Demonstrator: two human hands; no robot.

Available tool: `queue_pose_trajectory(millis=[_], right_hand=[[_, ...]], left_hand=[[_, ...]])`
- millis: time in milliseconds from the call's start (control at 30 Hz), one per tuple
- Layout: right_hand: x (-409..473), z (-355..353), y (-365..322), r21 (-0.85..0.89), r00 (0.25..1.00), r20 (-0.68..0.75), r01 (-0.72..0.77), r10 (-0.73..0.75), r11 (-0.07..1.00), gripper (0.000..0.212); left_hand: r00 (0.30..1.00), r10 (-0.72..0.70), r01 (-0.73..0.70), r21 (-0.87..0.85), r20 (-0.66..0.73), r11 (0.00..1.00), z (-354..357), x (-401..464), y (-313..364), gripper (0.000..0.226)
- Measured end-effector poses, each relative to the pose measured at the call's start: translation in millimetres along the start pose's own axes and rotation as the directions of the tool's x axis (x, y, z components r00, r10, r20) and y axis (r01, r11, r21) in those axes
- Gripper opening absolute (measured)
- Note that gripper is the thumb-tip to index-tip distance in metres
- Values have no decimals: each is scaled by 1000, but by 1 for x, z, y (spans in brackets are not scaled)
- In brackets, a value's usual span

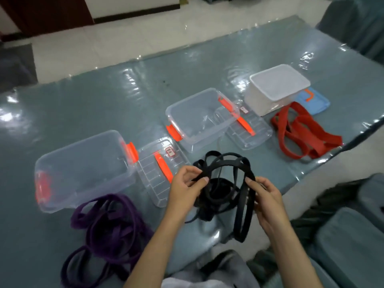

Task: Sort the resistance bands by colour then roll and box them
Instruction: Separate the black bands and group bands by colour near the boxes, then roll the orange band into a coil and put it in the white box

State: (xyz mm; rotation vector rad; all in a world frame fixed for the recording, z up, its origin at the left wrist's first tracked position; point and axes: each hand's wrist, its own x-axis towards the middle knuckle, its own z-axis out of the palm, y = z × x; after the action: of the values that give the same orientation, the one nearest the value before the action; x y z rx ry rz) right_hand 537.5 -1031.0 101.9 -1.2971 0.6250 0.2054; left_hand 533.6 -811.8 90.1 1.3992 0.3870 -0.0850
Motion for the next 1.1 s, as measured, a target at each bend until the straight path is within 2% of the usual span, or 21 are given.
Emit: queue_pose_trajectory(millis=[100, 233, 333, 467, 633, 700, 767, 833, 933, 1033, 1100], right_hand=[[30, -9, -13, -51, 1000, -13, -5, 4, 999, 15], [83, -17, -25, -176, 999, 23, 53, -49, 983, 13], [135, -26, -24, -315, 993, 99, 86, -57, 945, 10], [192, -40, -20, -454, 976, 217, 122, -23, 883, 8], [234, -56, -19, -591, 938, 345, 184, 40, 786, 28], [245, -58, -17, -640, 887, 453, 253, 91, 726, 39], [251, -60, -17, -669, 798, 574, 328, 183, 667, 64], [253, -61, -16, -709, 727, 636, 419, 259, 567, 69], [254, -63, -14, -761, 719, 636, 525, 281, 380, 62], [252, -66, -19, -793, 754, 604, 535, 259, 292, 65], [253, -70, -24, -808, 776, 589, 553, 227, 206, 54]], left_hand=[[999, -26, 27, 28, -28, 999, 24, 19, 0, 20], [996, 25, -12, 143, -90, 990, 61, 45, -3, 21], [974, 129, -67, 308, -185, 949, 89, 68, -17, 23], [945, 174, -37, 436, -278, 899, 121, 88, -39, 23], [920, 215, 37, 618, -329, 785, 145, 100, -68, 23], [923, 207, 70, 671, -324, 738, 150, 98, -74, 24], [931, 207, 85, 731, -300, 677, 154, 96, -77, 26], [936, 234, 91, 824, -263, 559, 156, 92, -80, 28], [948, 242, 95, 910, -206, 403, 155, 86, -81, 29], [956, 246, 71, 937, -162, 343, 159, 83, -78, 21], [958, 258, 34, 947, -121, 319, 164, 83, -78, 16]])
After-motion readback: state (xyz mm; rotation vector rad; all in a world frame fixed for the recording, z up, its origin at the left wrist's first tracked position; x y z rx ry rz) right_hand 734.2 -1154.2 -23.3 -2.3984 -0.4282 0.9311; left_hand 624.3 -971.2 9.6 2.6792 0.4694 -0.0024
